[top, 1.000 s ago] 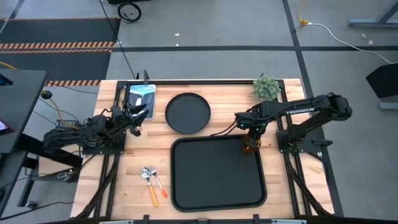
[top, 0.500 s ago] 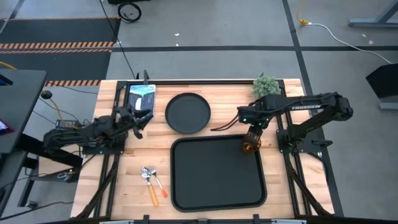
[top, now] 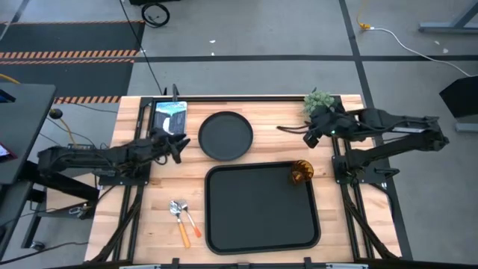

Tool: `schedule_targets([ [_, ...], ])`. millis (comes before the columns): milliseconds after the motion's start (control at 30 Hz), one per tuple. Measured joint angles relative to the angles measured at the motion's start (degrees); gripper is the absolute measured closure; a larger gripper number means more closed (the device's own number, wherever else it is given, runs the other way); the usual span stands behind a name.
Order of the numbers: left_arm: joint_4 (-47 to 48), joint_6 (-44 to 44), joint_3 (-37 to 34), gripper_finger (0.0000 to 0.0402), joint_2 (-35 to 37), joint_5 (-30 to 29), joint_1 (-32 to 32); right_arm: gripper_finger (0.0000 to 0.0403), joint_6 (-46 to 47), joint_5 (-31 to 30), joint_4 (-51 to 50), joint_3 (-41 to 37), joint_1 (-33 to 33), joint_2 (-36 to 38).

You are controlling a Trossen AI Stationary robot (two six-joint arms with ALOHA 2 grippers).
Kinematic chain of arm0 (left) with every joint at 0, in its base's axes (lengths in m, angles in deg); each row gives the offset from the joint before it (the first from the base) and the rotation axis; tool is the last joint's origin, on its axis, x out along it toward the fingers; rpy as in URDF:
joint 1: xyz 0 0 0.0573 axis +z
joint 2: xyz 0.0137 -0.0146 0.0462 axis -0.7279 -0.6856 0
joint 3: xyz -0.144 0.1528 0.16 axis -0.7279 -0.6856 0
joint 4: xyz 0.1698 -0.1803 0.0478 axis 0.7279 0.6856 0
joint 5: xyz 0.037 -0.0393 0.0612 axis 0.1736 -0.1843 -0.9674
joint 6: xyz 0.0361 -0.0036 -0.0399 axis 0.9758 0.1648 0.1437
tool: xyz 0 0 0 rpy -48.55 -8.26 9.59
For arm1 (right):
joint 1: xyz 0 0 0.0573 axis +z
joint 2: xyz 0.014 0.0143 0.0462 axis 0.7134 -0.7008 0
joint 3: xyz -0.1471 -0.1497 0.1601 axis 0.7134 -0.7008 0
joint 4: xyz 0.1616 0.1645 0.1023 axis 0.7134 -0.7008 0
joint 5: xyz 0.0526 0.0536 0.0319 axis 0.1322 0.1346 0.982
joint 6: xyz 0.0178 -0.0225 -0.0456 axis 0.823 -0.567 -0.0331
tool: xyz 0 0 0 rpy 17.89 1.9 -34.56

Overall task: Pick and place plate/cup/fork/spoon on tray
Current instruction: Put the black plate on the black serving tray to the bottom left of the brown cup

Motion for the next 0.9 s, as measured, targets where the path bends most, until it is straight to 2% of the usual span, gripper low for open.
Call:
schedule_targets([
  [167, 1.36, -2.36, 4.18, 0.0230, -10.94, -0.25, 4.27, 0.0260, -0.63, 2.03, 8.22, -5.60, 0.00, 3.99],
  [367, 4.32, -1.57, 9.42, 0.0230, -20.76, -0.22, 9.25, 0.0260, -4.73, 4.27, 19.30, -10.58, 0.10, 3.75],
  [467, 5.62, -1.53, 11.30, 0.0230, -24.18, 1.88, 11.03, 0.0260, -8.14, 3.78, 24.49, -12.42, 0.60, 3.35],
  [567, 6.60, -1.56, 13.02, 0.0230, -26.95, 4.94, 12.24, 0.0260, -10.04, 0.99, 27.67, -13.21, 1.79, 3.27],
  [767, 10.80, -1.72, 15.78, 0.0230, -31.71, 7.19, 14.46, 0.0260, -10.79, -10.71, 28.21, -13.24, 8.15, 3.46],
  [900, 12.70, -2.70, 17.08, 0.0230, -35.37, 8.65, 15.47, 0.0260, -10.09, -14.17, 28.26, -13.24, 12.37, 3.20],
])
